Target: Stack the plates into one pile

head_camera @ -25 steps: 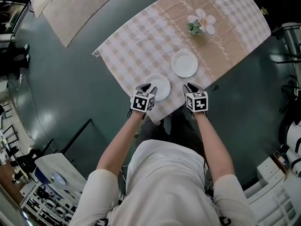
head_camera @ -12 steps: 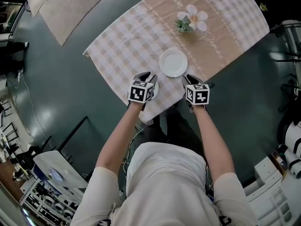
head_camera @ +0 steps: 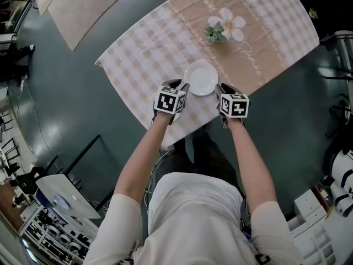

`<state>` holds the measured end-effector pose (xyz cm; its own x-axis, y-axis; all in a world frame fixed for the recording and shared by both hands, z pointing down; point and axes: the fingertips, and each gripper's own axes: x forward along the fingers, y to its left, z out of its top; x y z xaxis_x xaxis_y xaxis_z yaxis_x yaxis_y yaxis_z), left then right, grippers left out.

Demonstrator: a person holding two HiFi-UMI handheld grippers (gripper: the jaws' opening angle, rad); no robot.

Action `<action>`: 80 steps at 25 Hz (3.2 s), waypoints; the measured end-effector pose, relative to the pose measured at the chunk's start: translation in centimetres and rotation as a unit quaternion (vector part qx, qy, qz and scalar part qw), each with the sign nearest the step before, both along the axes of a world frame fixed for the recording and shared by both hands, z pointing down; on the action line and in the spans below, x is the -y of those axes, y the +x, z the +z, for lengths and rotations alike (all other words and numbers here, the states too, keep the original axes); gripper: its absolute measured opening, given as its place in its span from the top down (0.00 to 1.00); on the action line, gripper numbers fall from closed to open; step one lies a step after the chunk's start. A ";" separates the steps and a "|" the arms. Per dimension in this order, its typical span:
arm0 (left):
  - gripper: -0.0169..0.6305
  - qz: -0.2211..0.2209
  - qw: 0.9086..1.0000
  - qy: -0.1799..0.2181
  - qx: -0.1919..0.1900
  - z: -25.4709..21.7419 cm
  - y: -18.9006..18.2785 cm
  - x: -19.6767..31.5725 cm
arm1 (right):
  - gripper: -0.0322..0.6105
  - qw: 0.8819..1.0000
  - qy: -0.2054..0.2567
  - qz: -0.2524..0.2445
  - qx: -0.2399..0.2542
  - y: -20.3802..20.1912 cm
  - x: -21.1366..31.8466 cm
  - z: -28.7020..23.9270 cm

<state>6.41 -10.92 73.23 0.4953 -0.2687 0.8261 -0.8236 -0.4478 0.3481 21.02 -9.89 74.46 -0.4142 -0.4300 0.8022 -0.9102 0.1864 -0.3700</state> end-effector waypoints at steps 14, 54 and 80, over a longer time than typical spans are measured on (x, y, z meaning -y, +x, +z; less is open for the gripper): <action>0.77 0.022 0.997 -0.058 0.034 2.7 0.7 0.8 | 0.79 1.000 -0.020 0.010 0.020 0.0 1.7 1.7; 0.86 -0.039 0.997 -0.065 0.021 0.5 -0.7 -3.1 | 0.84 0.999 -0.014 0.002 0.029 -1.8 0.6 -2.0; 0.87 -0.161 0.986 -0.049 0.012 -2.1 -12.1 -10.5 | 0.84 0.993 -0.013 -0.107 0.037 -13.7 -4.2 -3.8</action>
<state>-5.67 -0.41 71.16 0.3778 -0.3264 0.8665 -0.9259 -0.1274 0.3557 7.33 -5.72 70.63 -0.5518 -0.3058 0.7759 -0.8209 0.3632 -0.4406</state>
